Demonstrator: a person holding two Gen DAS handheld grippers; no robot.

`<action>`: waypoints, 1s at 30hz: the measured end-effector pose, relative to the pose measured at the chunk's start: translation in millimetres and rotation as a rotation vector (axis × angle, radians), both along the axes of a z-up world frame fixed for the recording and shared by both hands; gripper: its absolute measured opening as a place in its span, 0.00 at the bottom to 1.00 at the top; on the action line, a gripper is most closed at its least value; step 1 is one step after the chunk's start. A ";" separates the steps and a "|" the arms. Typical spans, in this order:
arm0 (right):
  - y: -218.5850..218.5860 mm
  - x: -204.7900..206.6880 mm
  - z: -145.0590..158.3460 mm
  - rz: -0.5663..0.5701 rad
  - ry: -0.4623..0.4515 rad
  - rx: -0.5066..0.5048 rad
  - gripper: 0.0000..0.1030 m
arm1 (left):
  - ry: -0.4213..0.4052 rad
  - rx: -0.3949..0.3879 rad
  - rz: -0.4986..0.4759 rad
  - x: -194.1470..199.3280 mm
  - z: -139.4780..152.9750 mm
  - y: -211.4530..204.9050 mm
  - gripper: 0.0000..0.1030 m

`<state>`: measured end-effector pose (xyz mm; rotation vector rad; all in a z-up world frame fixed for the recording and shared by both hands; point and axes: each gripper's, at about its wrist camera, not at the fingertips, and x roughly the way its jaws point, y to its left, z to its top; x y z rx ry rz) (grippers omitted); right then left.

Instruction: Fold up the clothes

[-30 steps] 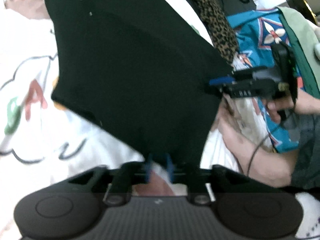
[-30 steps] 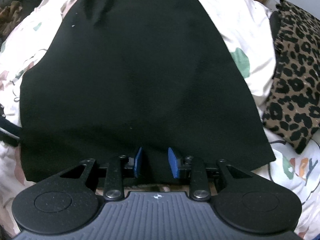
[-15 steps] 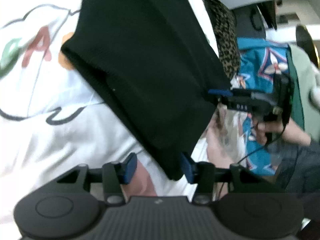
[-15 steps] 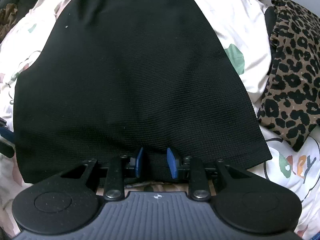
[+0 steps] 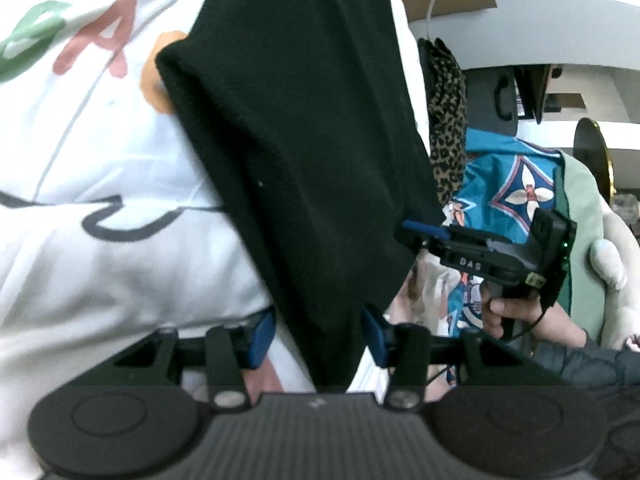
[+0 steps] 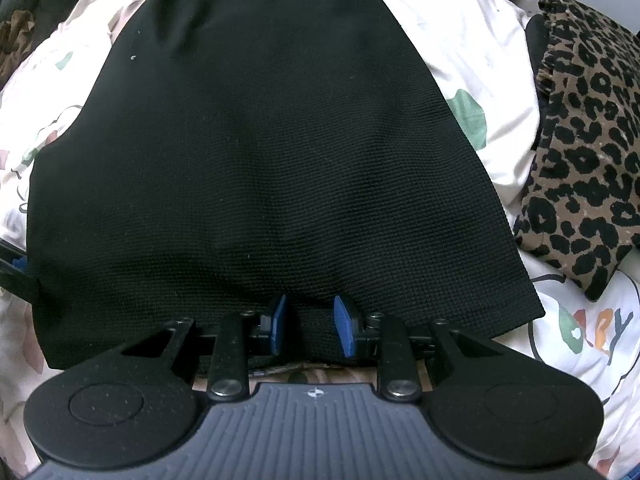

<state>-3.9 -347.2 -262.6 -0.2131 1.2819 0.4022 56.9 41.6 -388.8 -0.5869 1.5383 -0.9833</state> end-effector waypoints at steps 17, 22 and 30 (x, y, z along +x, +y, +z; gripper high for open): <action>-11.1 -10.0 12.1 -0.035 0.001 0.030 0.29 | 0.090 0.016 -0.004 -7.6 -17.4 -16.3 0.18; 0.5 -21.6 14.2 -0.040 -0.002 0.033 0.29 | 0.081 0.022 0.006 -6.3 -16.8 -24.2 0.18; -36.5 -4.9 7.1 -0.059 -0.005 0.074 0.29 | 0.069 0.019 0.019 0.8 -12.7 -20.5 0.18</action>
